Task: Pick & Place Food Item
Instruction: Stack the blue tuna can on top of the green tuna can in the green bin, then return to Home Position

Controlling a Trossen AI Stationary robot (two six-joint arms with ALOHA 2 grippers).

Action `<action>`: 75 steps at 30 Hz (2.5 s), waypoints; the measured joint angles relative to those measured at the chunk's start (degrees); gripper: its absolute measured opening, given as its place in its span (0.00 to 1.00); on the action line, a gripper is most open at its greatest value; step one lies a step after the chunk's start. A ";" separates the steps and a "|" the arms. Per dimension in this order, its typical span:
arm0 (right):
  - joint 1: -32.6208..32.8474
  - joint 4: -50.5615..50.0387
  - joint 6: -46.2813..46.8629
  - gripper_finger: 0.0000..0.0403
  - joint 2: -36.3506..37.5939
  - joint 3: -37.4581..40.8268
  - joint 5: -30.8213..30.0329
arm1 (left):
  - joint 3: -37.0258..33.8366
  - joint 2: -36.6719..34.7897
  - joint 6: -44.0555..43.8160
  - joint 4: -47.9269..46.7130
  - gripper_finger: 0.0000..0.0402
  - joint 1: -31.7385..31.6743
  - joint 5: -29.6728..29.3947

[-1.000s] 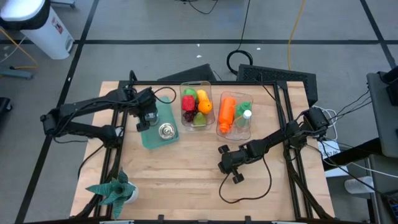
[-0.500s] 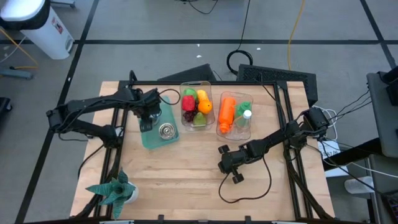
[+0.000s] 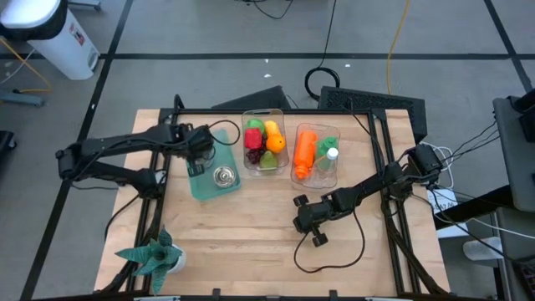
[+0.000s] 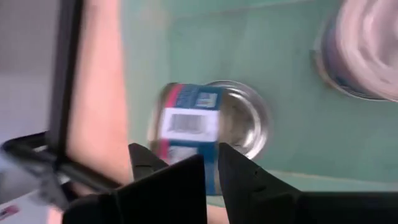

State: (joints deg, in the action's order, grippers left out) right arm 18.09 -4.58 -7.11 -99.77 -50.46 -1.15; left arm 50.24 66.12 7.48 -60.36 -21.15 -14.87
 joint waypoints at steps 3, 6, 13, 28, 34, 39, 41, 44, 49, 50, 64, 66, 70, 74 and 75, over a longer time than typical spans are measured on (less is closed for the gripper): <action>0.00 0.00 -0.04 0.00 0.00 0.00 -0.02 | 0.00 -1.15 -2.14 0.00 0.01 2.48 -4.04; 0.00 0.02 -0.09 0.00 0.00 0.00 -0.02 | 0.00 -1.32 -2.28 -0.06 0.00 4.60 -4.53; 0.00 0.02 -0.04 0.00 0.00 0.00 -0.02 | 0.00 -1.28 2.26 -0.02 0.04 5.95 0.03; 0.00 0.00 -0.05 0.00 0.00 0.00 -0.02 | 0.00 -2.68 8.13 -1.37 0.75 -2.55 4.97; 0.00 -0.24 -0.50 0.00 0.00 0.00 -0.01 | 0.00 0.69 10.41 -1.21 0.82 -11.12 11.80; 0.00 -0.39 -0.57 0.00 0.00 0.00 0.00 | 0.00 4.21 10.66 0.52 0.66 -13.00 12.41; 0.00 -0.39 -0.63 0.00 0.00 0.00 0.00 | 0.00 5.33 10.90 0.39 0.54 -12.37 12.52; 0.00 -0.41 -0.63 0.00 0.00 0.00 0.00 | -0.11 6.88 10.66 -0.37 0.28 -10.54 11.84; 0.00 -0.42 -0.63 0.00 0.00 0.00 0.00 | -0.13 7.17 8.50 -1.22 0.04 -6.89 8.39; 0.00 -0.42 -0.63 0.00 0.00 0.00 0.00 | -0.15 6.83 8.11 -1.22 0.04 -5.99 7.32; 0.00 -0.39 -0.63 0.00 0.00 0.00 0.00 | 2.51 -5.34 2.03 -4.40 0.00 5.26 3.11; 0.00 -0.42 -0.63 0.00 0.00 0.00 0.00 | 2.69 -8.15 4.41 -1.82 0.00 7.83 9.28; 0.00 -0.42 -0.63 0.00 0.00 0.00 0.00 | 2.71 -14.15 3.99 7.93 0.00 13.98 22.50; 0.00 -0.42 -0.74 0.00 0.00 0.00 0.00 | 2.80 -19.32 1.41 18.35 0.00 20.88 27.88; 0.00 -0.42 -0.74 0.00 0.00 0.00 0.00 | 2.80 -19.94 1.34 20.03 0.00 22.69 27.89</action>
State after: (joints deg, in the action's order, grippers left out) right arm 18.09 -4.99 -7.86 -99.77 -50.46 -1.15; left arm 53.04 46.19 8.82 -40.32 1.55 13.02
